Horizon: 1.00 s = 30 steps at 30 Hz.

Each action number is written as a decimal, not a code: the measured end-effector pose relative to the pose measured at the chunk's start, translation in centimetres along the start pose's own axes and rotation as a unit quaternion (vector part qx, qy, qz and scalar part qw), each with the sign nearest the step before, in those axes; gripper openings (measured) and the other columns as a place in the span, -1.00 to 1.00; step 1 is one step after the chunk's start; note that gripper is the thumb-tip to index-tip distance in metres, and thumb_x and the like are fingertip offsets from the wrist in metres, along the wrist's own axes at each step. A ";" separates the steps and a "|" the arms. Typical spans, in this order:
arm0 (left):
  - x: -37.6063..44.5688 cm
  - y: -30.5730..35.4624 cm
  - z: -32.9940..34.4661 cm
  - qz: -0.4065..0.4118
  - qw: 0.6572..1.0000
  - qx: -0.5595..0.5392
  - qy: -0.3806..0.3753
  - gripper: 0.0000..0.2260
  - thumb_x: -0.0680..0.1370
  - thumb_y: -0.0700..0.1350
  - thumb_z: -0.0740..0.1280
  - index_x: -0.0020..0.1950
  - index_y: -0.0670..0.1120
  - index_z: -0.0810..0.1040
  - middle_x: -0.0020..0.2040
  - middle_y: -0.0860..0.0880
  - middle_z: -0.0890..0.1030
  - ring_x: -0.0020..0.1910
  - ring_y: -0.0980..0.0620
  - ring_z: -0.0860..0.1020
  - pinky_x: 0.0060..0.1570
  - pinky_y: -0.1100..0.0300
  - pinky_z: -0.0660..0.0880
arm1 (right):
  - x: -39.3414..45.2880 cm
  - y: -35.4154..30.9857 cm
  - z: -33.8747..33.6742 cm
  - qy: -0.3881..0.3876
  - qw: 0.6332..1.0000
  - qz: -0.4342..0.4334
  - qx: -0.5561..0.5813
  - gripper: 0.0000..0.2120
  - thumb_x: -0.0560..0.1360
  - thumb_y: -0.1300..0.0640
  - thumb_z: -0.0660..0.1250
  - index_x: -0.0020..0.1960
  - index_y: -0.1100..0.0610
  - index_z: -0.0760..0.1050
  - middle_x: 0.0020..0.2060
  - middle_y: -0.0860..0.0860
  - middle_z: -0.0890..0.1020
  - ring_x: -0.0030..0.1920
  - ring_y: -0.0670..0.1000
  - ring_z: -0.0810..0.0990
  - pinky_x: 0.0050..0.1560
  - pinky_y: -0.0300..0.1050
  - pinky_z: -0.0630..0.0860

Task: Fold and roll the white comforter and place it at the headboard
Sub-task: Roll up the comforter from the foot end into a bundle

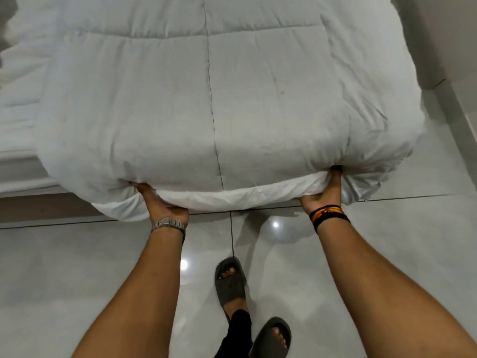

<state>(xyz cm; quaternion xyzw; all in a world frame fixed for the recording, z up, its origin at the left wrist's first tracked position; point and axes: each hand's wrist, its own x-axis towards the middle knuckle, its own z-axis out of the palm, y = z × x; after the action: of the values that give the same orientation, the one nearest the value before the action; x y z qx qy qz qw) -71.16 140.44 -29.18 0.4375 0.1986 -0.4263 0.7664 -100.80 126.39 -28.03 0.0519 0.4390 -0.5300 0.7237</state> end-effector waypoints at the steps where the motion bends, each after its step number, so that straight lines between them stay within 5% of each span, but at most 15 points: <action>1: 0.3 0.1 0.0 -0.003 1.000 -0.001 0.001 -0.37 0.51 0.40 0.33 0.46 0.07 0.54 0.31 -0.03 0.67 0.30 -0.12 0.63 0.34 -0.12 0.51 | 0.1 -0.1 -0.1 -0.001 1.000 -0.001 0.008 -0.47 0.64 -0.11 0.32 0.56 0.06 0.47 0.48 0.08 0.57 0.50 0.14 0.51 0.59 0.11 0.33; 8: -1.6 0.6 -1.9 -0.017 0.993 0.077 0.089 -0.31 0.36 0.43 0.49 0.36 0.06 0.58 0.16 -0.02 0.74 0.10 -0.08 0.72 0.01 -0.07 0.67 | -2.1 0.8 -2.5 0.014 0.998 0.013 -0.055 -0.42 0.59 -0.17 0.40 0.52 0.07 0.50 0.41 0.13 0.62 0.41 0.21 0.58 0.48 0.20 0.46; 12: -7.0 1.9 -4.8 -0.069 0.979 0.129 0.145 -0.19 0.24 0.41 0.56 0.39 0.06 0.57 0.21 -0.02 0.71 0.19 -0.09 0.68 0.06 0.00 0.64 | -7.5 0.7 -5.5 0.052 0.989 0.042 -0.133 -0.48 0.63 -0.23 0.32 0.47 0.04 0.53 0.35 0.13 0.67 0.34 0.21 0.63 0.47 0.20 0.46; 20: -22.1 7.7 -3.9 -0.100 0.927 0.166 0.322 -0.02 0.14 0.32 0.67 0.43 -0.06 0.42 0.34 -0.08 0.58 0.20 -0.17 0.60 0.22 -0.25 0.54 | -21.7 -3.8 -3.8 0.212 0.946 -0.063 -0.236 -0.43 0.44 0.02 0.63 0.39 0.10 0.58 0.25 0.07 0.72 0.18 0.15 0.71 0.31 0.20 0.61; 23: -26.3 11.4 -0.6 -0.134 0.951 0.103 0.260 -0.06 0.26 0.30 0.63 0.49 -0.04 0.35 0.35 -0.11 0.55 0.24 -0.21 0.56 0.22 -0.34 0.51 | -25.6 -5.3 -0.3 0.207 0.946 -0.071 -0.240 -0.31 0.43 0.01 0.63 0.49 0.14 0.50 0.33 0.10 0.66 0.24 0.17 0.67 0.33 0.14 0.58; 25: -28.4 14.4 1.6 -0.153 0.977 0.029 0.142 -0.31 0.41 0.29 0.52 0.42 -0.01 0.46 0.24 -0.12 0.61 0.15 -0.21 0.59 0.05 -0.22 0.56 | -28.1 -6.0 2.9 0.196 0.947 -0.076 -0.241 -0.24 0.45 0.02 0.61 0.57 0.12 0.42 0.39 0.08 0.61 0.33 0.18 0.62 0.38 0.14 0.54; 30: -30.8 19.1 7.2 -0.061 0.998 -0.031 0.000 -0.55 0.52 0.22 0.42 0.31 0.01 0.62 0.18 -0.11 0.72 0.19 -0.20 0.63 -0.05 -0.10 0.62 | -32.9 -8.8 10.3 0.205 0.944 -0.079 -0.246 -0.23 0.50 0.00 0.55 0.60 0.17 0.33 0.38 -0.01 0.52 0.24 0.09 0.56 0.17 -0.03 0.46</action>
<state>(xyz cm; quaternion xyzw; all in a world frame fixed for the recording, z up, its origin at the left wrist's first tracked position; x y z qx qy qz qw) -73.02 154.02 5.18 0.4006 0.2377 -0.4661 0.7522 -103.71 140.72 4.36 -0.0547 0.6974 -0.4391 0.5637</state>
